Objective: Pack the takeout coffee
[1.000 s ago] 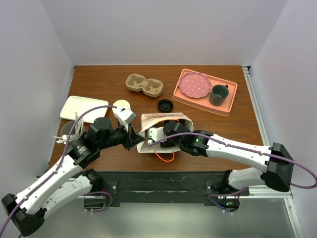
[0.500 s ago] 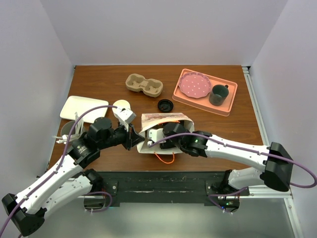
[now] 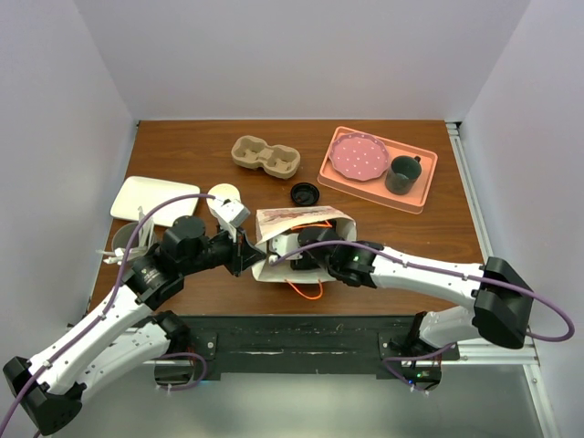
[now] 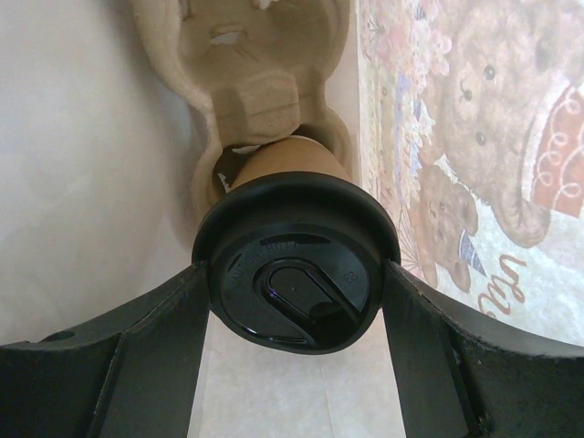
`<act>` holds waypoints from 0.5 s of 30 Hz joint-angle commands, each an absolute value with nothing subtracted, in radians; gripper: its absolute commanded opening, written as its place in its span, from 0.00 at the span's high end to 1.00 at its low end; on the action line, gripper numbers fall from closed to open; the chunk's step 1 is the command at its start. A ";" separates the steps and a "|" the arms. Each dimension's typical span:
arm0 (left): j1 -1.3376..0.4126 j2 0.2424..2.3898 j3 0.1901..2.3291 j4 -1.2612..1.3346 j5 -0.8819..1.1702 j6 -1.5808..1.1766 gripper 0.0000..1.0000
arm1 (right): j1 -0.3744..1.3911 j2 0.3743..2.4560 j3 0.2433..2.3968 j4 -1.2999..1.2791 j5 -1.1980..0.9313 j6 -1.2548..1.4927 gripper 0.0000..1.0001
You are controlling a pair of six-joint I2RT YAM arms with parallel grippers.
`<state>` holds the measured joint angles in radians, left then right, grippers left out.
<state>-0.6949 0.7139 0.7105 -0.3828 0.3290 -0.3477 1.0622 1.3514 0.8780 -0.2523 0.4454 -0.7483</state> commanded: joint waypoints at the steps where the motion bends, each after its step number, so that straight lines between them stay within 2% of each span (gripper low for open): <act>1: -0.696 0.699 0.742 -0.356 0.345 -0.357 1.00 | 1.045 1.367 0.864 -0.186 0.426 -0.712 0.74; 6: -0.696 0.698 0.742 -0.354 0.345 -0.364 1.00 | 1.043 1.371 0.858 -0.178 0.426 -0.700 0.57; 11: -0.696 0.709 0.747 -0.347 0.344 -0.365 1.00 | 1.043 1.364 0.867 -0.186 0.433 -0.701 0.43; 13: -0.696 0.716 0.752 -0.345 0.341 -0.364 1.00 | 1.042 1.362 0.882 -0.189 0.440 -0.695 0.34; 15: -0.696 0.724 0.759 -0.344 0.337 -0.364 1.00 | 1.042 1.358 0.893 -0.190 0.448 -0.693 0.30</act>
<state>-0.6949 0.7166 0.7105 -0.3824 0.3241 -0.3553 1.0515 1.3670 0.8745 -0.2146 0.4435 -0.7258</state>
